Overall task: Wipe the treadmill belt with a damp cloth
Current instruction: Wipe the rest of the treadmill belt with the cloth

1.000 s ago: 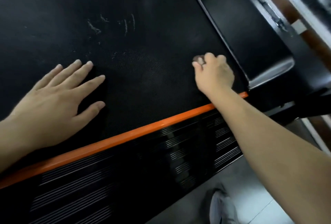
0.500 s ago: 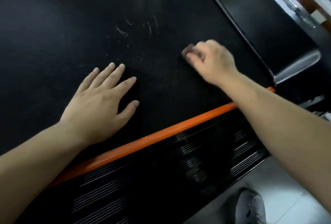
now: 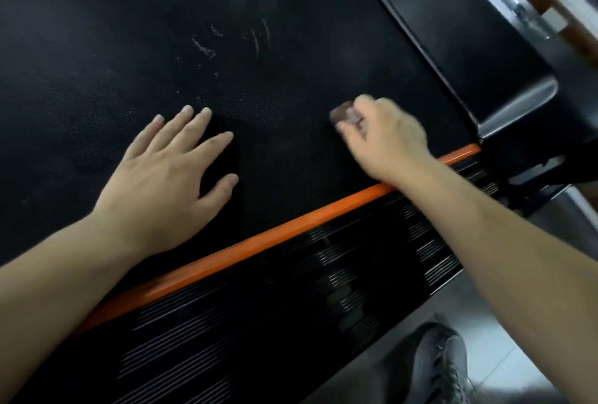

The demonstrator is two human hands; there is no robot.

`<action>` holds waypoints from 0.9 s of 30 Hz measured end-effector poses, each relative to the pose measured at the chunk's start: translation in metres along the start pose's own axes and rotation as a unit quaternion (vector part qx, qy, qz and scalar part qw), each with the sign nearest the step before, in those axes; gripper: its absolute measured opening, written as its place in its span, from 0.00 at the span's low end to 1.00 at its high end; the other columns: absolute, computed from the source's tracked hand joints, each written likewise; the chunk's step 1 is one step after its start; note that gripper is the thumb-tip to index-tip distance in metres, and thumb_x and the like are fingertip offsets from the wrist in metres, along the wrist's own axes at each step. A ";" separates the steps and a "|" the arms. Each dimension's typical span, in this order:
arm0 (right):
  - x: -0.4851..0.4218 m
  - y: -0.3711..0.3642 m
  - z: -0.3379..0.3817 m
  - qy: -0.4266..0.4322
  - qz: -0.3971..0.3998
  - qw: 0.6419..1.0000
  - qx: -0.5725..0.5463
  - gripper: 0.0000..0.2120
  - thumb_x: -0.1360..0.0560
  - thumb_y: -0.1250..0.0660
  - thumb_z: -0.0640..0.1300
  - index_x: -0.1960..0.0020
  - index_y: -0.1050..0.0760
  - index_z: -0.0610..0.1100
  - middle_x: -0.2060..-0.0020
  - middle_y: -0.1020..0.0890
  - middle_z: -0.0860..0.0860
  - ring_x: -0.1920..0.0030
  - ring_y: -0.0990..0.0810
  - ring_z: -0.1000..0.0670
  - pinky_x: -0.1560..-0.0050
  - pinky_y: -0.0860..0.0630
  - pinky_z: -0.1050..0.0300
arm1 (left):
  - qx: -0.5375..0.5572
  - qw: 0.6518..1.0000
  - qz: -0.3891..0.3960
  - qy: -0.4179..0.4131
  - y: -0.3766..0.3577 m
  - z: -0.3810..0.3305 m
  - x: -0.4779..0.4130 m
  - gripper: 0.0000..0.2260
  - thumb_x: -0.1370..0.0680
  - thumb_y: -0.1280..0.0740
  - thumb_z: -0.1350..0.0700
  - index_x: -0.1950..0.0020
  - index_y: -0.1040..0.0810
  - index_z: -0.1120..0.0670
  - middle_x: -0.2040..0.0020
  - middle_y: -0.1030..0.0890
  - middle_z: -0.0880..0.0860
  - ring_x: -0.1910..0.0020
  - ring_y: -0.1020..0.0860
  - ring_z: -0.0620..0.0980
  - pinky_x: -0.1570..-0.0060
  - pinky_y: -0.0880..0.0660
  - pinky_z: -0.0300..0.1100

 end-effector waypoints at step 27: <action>-0.003 0.000 0.119 -0.061 -0.008 0.995 -0.077 0.11 0.22 0.37 0.58 0.54 0.31 0.52 0.56 0.27 0.50 0.52 0.22 0.43 0.59 0.34 0.55 | -0.045 0.998 0.010 0.032 0.048 0.130 0.113 0.31 0.19 0.54 0.32 0.18 0.41 0.42 0.16 0.47 0.49 0.18 0.56 0.44 0.21 0.63 0.41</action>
Point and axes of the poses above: each hand's wrist, its own x-axis away from the middle knuckle, its own y-axis out of the back of the hand, z = x × y, the point moved 10 cm from there along -x, towards the middle knuckle
